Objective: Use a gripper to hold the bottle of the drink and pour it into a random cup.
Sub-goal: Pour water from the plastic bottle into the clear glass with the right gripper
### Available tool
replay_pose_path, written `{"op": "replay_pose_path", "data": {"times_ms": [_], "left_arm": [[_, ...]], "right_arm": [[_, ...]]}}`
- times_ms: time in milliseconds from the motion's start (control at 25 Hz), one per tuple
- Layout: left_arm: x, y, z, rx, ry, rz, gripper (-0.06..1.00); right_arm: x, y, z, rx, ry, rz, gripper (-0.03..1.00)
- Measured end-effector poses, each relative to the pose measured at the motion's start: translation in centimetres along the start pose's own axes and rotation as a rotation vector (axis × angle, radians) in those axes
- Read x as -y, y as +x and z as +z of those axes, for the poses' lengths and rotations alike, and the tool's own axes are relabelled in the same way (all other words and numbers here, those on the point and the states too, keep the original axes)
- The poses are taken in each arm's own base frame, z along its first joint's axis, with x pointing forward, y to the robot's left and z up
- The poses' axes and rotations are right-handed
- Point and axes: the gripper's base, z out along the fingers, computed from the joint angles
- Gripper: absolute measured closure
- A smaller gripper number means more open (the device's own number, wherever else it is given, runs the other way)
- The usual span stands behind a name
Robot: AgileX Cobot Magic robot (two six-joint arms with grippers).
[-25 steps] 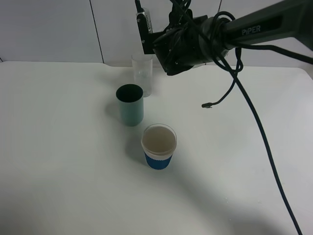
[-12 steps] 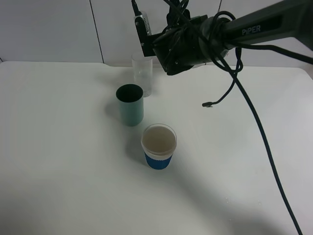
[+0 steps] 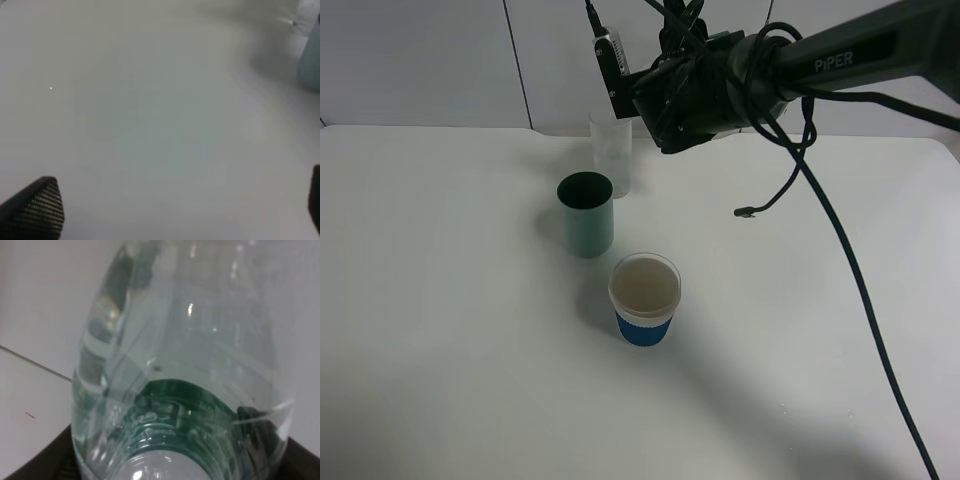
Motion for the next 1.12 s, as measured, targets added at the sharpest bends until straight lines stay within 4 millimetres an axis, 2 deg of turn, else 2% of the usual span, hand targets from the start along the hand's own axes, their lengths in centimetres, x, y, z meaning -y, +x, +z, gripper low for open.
{"op": "replay_pose_path", "data": {"times_ms": [1120], "left_arm": [[0.0,0.0,0.0,0.0,0.0,0.0,-0.05]], "right_arm": [[0.0,0.0,0.0,0.0,0.0,-0.074,0.41]]}}
